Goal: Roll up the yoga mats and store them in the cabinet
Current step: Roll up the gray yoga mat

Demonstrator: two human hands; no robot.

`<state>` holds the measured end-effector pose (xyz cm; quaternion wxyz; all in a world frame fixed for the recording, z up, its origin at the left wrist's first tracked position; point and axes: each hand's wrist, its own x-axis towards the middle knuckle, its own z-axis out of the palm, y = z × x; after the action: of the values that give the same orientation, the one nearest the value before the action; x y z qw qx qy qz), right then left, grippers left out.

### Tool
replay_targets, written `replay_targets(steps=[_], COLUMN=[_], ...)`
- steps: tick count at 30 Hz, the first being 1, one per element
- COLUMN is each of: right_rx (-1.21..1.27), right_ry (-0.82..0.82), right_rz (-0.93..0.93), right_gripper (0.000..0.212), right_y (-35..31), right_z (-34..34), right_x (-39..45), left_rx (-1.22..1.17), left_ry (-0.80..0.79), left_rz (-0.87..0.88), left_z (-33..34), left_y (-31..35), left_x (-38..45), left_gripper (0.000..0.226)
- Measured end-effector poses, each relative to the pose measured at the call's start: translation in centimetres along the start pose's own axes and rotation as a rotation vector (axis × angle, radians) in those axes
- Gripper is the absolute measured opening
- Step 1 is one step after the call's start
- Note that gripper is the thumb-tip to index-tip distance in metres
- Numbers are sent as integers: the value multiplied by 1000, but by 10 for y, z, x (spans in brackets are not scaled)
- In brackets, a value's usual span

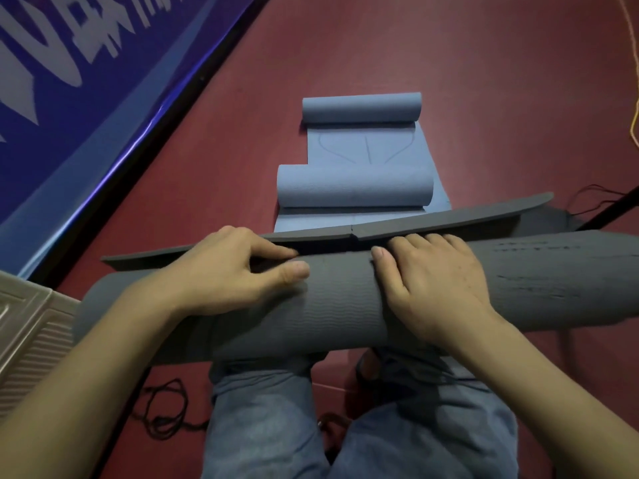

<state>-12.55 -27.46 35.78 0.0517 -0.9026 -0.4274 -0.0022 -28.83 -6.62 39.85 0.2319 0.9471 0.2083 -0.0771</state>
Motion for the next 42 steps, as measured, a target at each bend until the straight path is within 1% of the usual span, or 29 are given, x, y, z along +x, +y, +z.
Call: replay_targets(steps=[1, 2, 3, 6, 9, 11, 13, 16, 19, 20, 23, 24, 25, 26, 27, 28, 29, 31, 32, 33, 34, 35, 36, 37, 38, 39, 40, 42], right_rx=[9, 14, 20, 61, 68, 70, 63, 40, 53, 68, 58, 52, 56, 70, 101, 150, 230, 471, 595, 705, 847, 1027, 1209, 1372, 1538, 1725, 1892, 2111], right_ry=[-5, -9, -14, -61, -83, -94, -141, -237, -332, -392, -662, -703, -686, -613, -486, -307, -93, 337, 469, 507, 434, 238, -74, -418, -672, -738, -648, -412], right_rz=[-10, -25, -38, -22, 0, 4, -14, -32, -30, -28, -10, -3, -2, -13, -32, -62, -91, -110, -77, -20, 68, 198, 353, 507, 611, 640, 620, 566], right_gripper=[52, 51, 52, 53, 53, 54, 54, 53, 50, 50, 56, 57, 58, 56, 52, 46, 38, 26, 28, 36, 46, 58, 69, 78, 83, 88, 97, 112], right_y=[1, 2, 3, 5, 5, 8, 9, 8, 6, 6, 6, 6, 6, 6, 6, 6, 6, 1, -1, -3, -5, -10, -15, -20, -25, -28, -27, -24], right_z=[0, 1, 1, -1, -3, -4, -7, -12, -17, -20, -28, -26, -24, -22, -21, -18, -15, -11, -10, -3, 7, 17, 29, 42, 52, 63, 73, 80], right_x=[6, 13, 20, 39, 49, 52, 54, 60, 65, 66, 66, 66, 65, 64, 61, 53, 41, 0, -23, -43, -62, -75, -82, -85, -86, -83, -78, -62], left_rx=[57, 97, 122, 199, 257, 273, 297, 283, 217, 173, -53, -95, -98, -73, -31, 19, 54, 54, 23, -23, -94, -169, -244, -310, -358, -361, -319, -185], left_ry=[-57, -115, -166, -250, -270, -247, -233, -277, -327, -371, -590, -604, -568, -501, -414, -302, -159, 134, 188, 153, 43, -103, -255, -379, -452, -468, -434, -312], left_rz=[-25, -48, -57, -35, -67, -37, -7, -19, -47, -57, -85, -95, -95, -85, -67, -41, -10, 80, 97, 73, 23, -28, -69, -97, -106, -101, -75, -9], left_z=[-1, -1, -2, 0, 4, 6, 6, 2, -6, -8, 2, 7, 12, 16, 18, 20, 21, 25, 28, 28, 27, 26, 25, 23, 20, 19, 20, 17], left_y=[3, 6, 9, 15, 15, 12, 10, 10, 11, 12, 16, 15, 14, 12, 9, 7, 5, 2, -2, -7, -10, -15, -20, -23, -23, -22, -19, -14], left_x=[-2, -3, -1, 8, 14, 18, 21, 25, 29, 29, 20, 15, 11, 7, 3, -1, -4, -10, -10, -7, -4, 1, 6, 10, 14, 16, 18, 22], left_gripper=[104, 118, 126, 130, 148, 145, 131, 117, 104, 101, 83, 80, 80, 83, 89, 95, 101, 104, 105, 113, 123, 131, 132, 123, 107, 92, 84, 84])
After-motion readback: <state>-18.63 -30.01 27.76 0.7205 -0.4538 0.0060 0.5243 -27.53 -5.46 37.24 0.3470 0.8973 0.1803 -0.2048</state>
